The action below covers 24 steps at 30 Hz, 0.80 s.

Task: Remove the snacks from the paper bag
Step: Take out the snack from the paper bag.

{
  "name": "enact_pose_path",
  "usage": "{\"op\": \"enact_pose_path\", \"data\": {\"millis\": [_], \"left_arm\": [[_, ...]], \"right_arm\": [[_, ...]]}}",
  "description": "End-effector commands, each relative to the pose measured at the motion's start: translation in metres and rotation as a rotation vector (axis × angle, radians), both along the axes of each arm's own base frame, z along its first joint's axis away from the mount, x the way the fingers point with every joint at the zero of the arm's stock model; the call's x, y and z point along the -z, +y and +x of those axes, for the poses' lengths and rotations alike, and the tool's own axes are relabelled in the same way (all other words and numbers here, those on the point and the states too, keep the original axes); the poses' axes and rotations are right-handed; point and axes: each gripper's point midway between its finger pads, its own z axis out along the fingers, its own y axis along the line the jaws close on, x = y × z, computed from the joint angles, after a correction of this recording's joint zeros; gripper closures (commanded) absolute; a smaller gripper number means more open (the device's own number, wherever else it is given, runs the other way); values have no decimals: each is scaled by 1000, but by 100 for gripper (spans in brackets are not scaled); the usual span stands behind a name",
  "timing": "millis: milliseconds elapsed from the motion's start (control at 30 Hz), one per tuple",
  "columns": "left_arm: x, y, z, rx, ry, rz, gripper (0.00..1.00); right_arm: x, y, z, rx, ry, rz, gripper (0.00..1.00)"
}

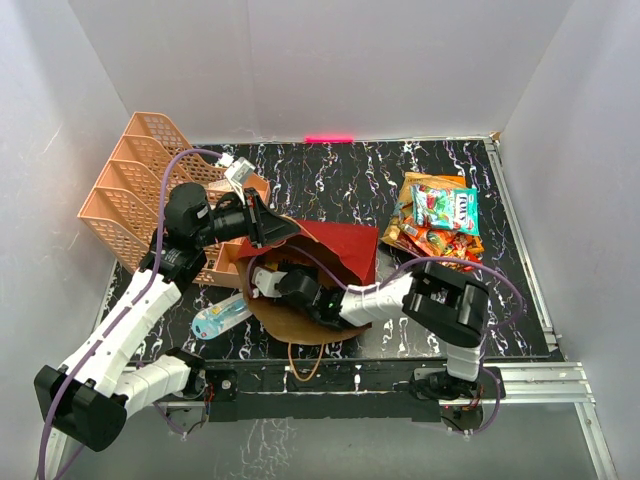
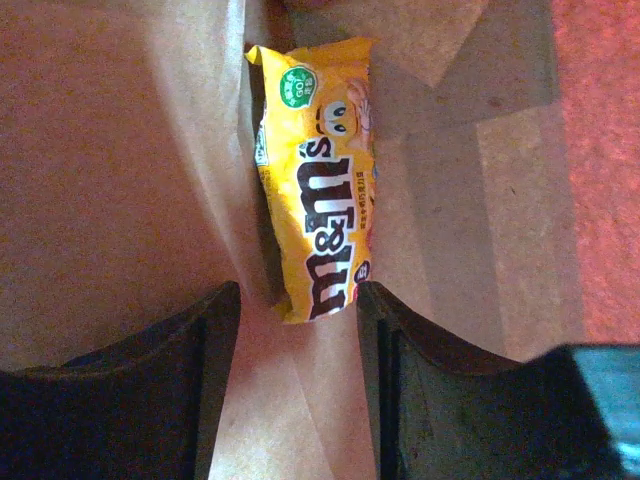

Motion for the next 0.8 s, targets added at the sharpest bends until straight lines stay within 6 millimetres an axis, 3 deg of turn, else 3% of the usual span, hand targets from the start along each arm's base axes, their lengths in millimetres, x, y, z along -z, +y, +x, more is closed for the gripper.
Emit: {"op": "enact_pose_path", "data": {"millis": [0, 133, 300, 533, 700, 767], "left_arm": [[-23, 0, -6, 26, -61, -30, 100], [-25, 0, -9, 33, -62, -37, 100], [-28, 0, -10, 41, -64, -42, 100], [-33, 2, -13, 38, -76, -39, 100], [-32, 4, -9, 11, -73, -23, 100], [-32, 4, -4, -7, -69, -13, 100]], "right_arm": [[-22, 18, 25, 28, -65, 77, 45], [-13, 15, 38, 60, -78, 67, 40], [-14, 12, 56, 115, -131, 58, 42], [-17, 15, 73, 114, -158, 51, 65], [-26, 18, 69, 78, -124, 40, 90], [-34, 15, 65, 71, -110, 51, 93]]}}
